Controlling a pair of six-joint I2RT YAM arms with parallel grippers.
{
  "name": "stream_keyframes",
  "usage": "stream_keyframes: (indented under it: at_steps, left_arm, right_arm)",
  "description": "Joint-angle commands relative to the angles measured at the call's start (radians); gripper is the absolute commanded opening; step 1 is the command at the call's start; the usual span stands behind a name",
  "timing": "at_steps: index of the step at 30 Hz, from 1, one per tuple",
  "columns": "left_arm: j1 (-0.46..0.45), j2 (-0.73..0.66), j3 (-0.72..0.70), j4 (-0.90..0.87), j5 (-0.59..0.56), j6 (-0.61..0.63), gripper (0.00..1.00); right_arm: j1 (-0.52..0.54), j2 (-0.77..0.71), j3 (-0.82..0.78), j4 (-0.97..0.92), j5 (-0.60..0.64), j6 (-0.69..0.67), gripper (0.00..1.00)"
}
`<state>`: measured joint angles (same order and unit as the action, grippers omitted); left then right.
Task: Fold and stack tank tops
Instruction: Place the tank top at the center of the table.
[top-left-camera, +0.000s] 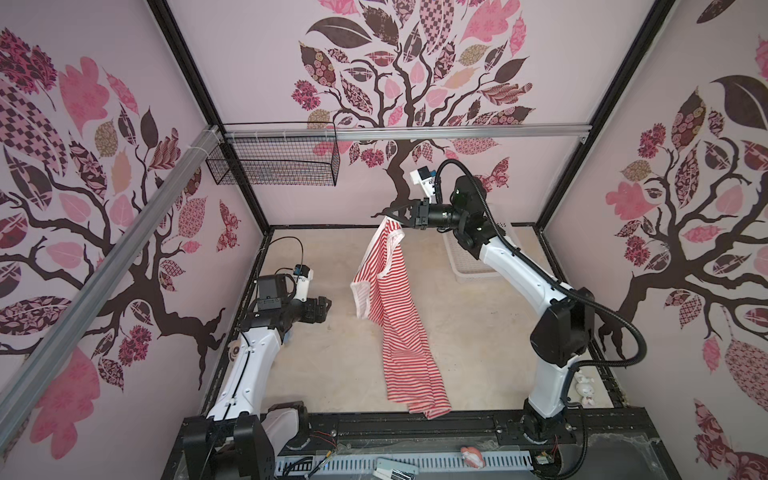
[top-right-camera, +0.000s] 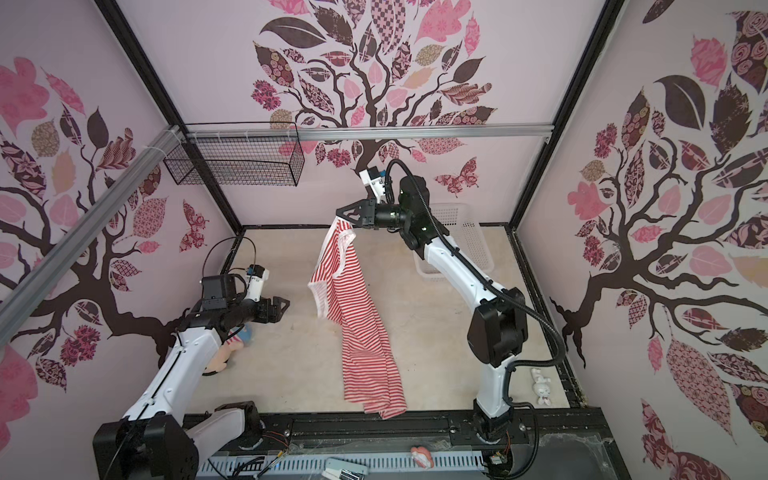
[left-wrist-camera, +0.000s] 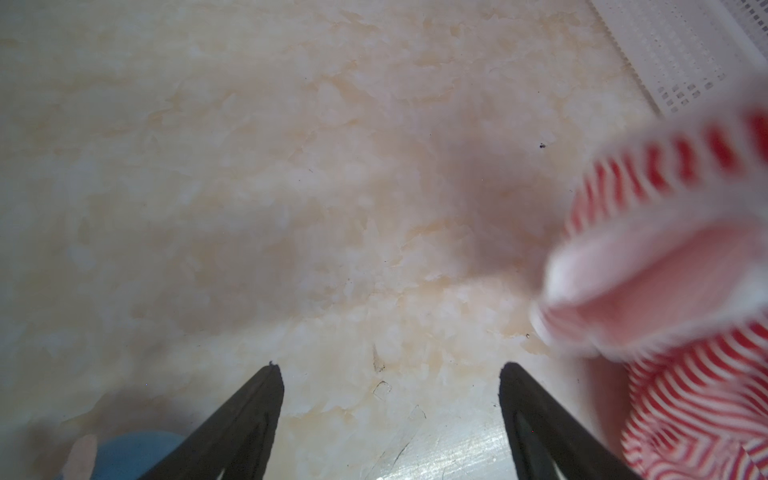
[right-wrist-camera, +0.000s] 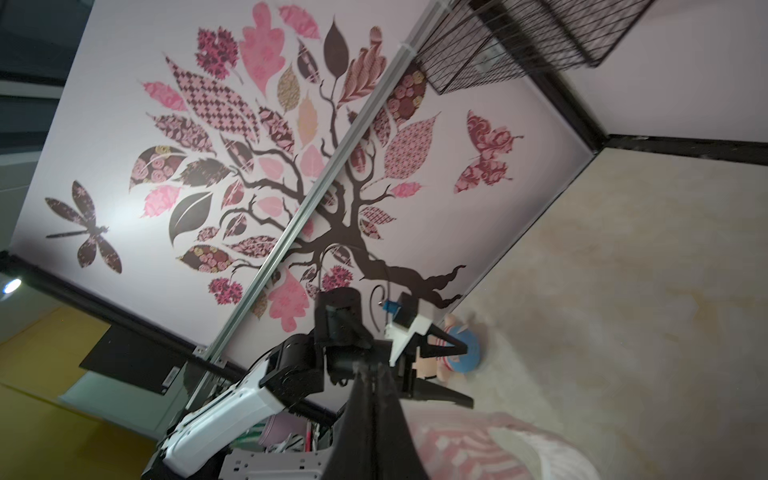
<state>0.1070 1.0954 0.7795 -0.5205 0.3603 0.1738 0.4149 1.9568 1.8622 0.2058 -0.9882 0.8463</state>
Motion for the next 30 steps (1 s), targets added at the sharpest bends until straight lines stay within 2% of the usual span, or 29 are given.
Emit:
stream_keyframes:
  at_steps: [1,3,6,7,8,9,11,13,15,18,21,23,26,30]
  left_arm:
    - [0.007,0.015,-0.013,0.025,0.006,0.006,0.86]
    - [0.006,0.026,-0.008,0.024,0.030,0.015,0.86]
    - [0.005,0.041,0.016,-0.011,0.055,0.044,0.86]
    - [0.002,0.042,0.023,-0.024,0.057,0.053,0.86]
    - [0.001,0.041,0.028,-0.036,0.058,0.063,0.86]
    - [-0.003,0.034,0.029,-0.049,0.057,0.075,0.86]
    - [-0.014,0.014,0.020,-0.070,0.052,0.098,0.86]
    - [-0.039,-0.020,0.005,-0.097,0.039,0.132,0.87]
    - [-0.076,-0.060,-0.017,-0.109,0.011,0.157,0.87]
    - [-0.137,-0.116,-0.055,-0.104,-0.046,0.171,0.88]
    - [-0.146,-0.146,-0.069,-0.119,-0.028,0.170,0.88]
    - [-0.147,-0.149,-0.079,-0.124,-0.021,0.173,0.88]
    - [-0.147,-0.147,-0.094,-0.118,-0.020,0.167,0.88]
    - [-0.147,-0.147,-0.116,-0.096,-0.019,0.151,0.88]
  right_arm:
    - [-0.064,0.144,0.163,-0.035,0.028,-0.023,0.20]
    - [-0.077,0.248,0.303,-0.175,0.071,-0.056,0.30]
    - [-0.074,0.358,0.624,-0.584,0.268,-0.227,0.66]
    - [-0.064,0.369,0.687,-0.694,0.335,-0.279,0.79]
    - [-0.057,0.359,0.709,-0.771,0.403,-0.313,0.83]
    - [-0.040,0.332,0.698,-0.839,0.468,-0.355,0.99]
    - [0.011,0.243,0.584,-0.920,0.593,-0.417,1.00]
    - [0.076,0.094,0.335,-0.907,0.722,-0.421,1.00]
    - [0.127,-0.057,0.042,-0.814,0.808,-0.379,1.00]
    - [0.164,-0.246,-0.349,-0.669,0.829,-0.326,1.00]
    - [0.197,-0.379,-0.626,-0.580,0.799,-0.286,0.95]
    - [0.263,-0.419,-0.726,-0.552,0.794,-0.277,0.89]
    - [0.358,-0.410,-0.767,-0.596,0.792,-0.267,0.75]
    - [0.384,-0.402,-0.879,-0.513,0.723,-0.195,0.52]
